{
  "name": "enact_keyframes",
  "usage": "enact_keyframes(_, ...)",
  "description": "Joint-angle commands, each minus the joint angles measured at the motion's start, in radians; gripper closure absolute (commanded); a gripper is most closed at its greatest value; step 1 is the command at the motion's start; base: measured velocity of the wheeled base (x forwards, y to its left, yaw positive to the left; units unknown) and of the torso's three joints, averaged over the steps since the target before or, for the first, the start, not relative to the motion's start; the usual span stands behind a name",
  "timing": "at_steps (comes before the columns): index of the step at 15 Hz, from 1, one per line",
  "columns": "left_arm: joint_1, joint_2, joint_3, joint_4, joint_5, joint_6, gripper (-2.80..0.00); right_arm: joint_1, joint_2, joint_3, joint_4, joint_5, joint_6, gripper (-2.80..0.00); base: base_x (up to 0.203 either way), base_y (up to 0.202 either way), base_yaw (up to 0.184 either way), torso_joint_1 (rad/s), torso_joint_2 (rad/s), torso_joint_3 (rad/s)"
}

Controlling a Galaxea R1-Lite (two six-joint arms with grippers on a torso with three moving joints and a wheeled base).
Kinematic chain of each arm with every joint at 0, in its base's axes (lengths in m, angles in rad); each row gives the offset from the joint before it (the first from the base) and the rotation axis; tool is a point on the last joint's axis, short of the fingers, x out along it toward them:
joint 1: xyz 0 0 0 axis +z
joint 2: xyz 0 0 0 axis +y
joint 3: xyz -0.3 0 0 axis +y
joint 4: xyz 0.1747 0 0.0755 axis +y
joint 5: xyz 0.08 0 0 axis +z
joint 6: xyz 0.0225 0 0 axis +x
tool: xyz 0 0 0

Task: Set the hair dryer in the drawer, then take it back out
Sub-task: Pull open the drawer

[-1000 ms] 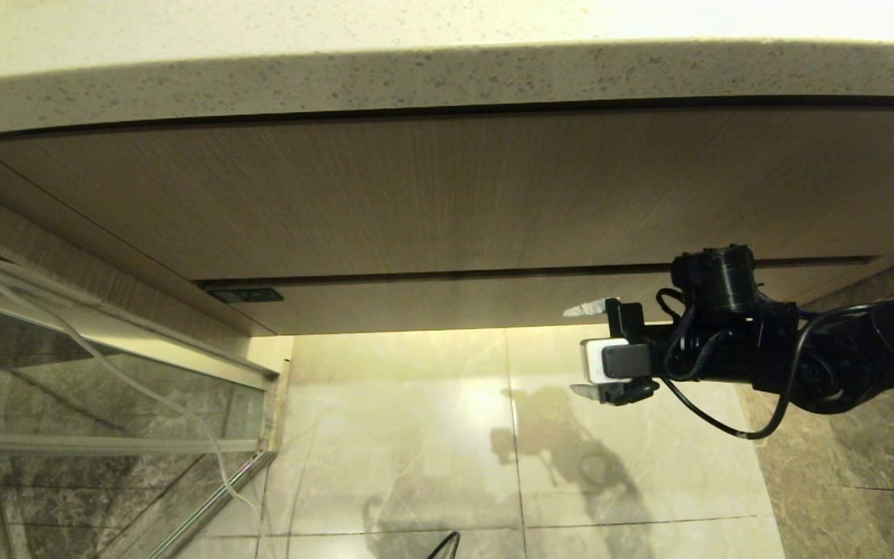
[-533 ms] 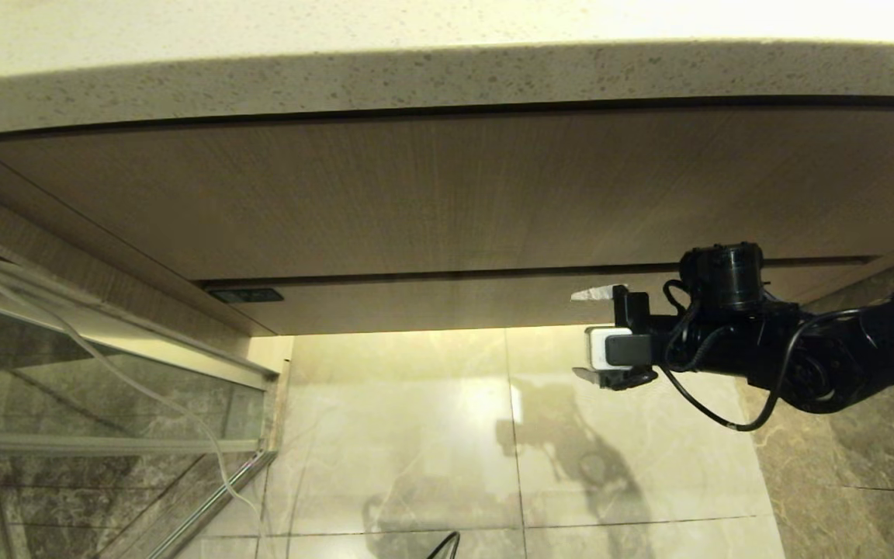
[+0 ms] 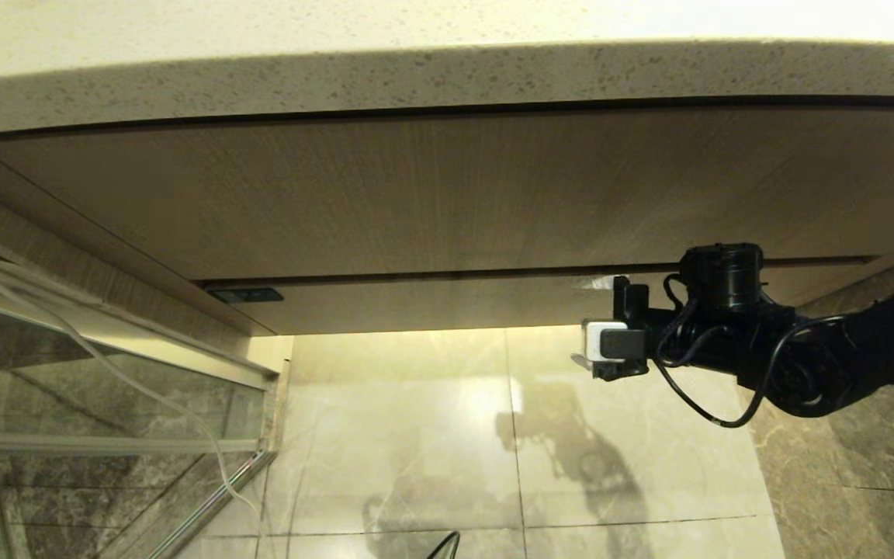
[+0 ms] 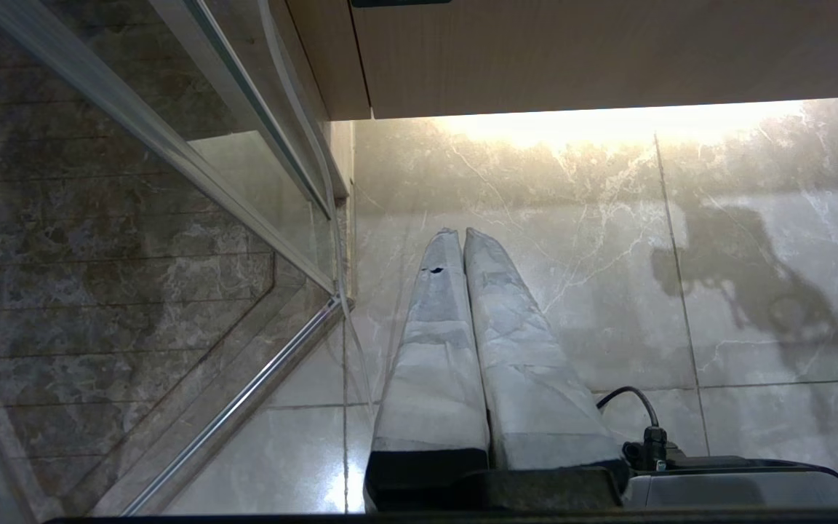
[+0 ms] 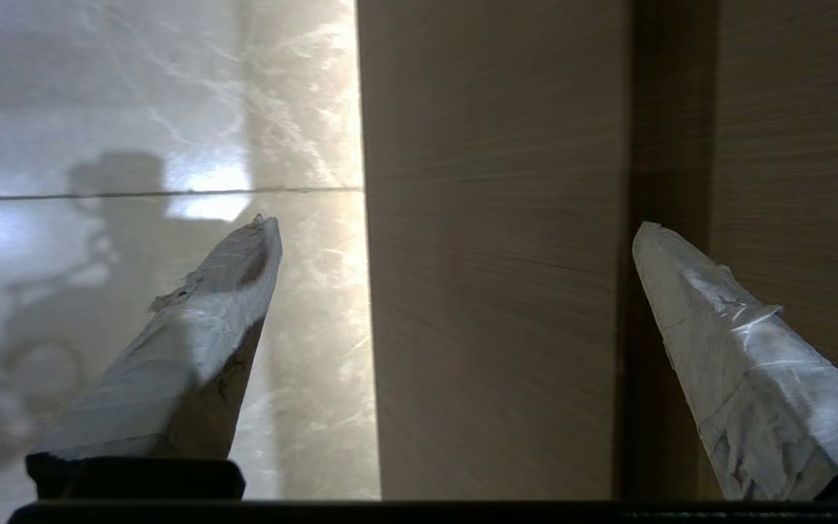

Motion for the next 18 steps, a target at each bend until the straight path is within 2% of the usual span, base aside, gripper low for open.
enact_keyframes(1,0.000,0.000,0.000,0.000,0.001,0.000,0.00,0.000,0.021,0.000,-0.032,0.000,-0.004,-2.80,0.000,0.000,0.000,0.000,0.00,0.000)
enact_keyframes(6,0.000,0.000,0.000,0.000,0.001,0.000,0.00,0.001,0.057,-0.009,-0.077,-0.011,-0.002,-2.80,0.000,0.000,0.000,0.000,0.00,0.000)
enact_keyframes(10,0.000,0.000,0.000,0.000,0.000,0.000,0.00,0.001,0.081,-0.012,-0.130,-0.067,0.000,-2.80,0.000,0.000,0.000,0.000,0.00,0.000)
enact_keyframes(18,0.000,0.000,0.000,0.000,0.001,0.000,0.00,0.000,0.130,-0.020,-0.220,-0.067,0.029,-2.80,0.000,0.000,0.000,0.000,0.00,0.000)
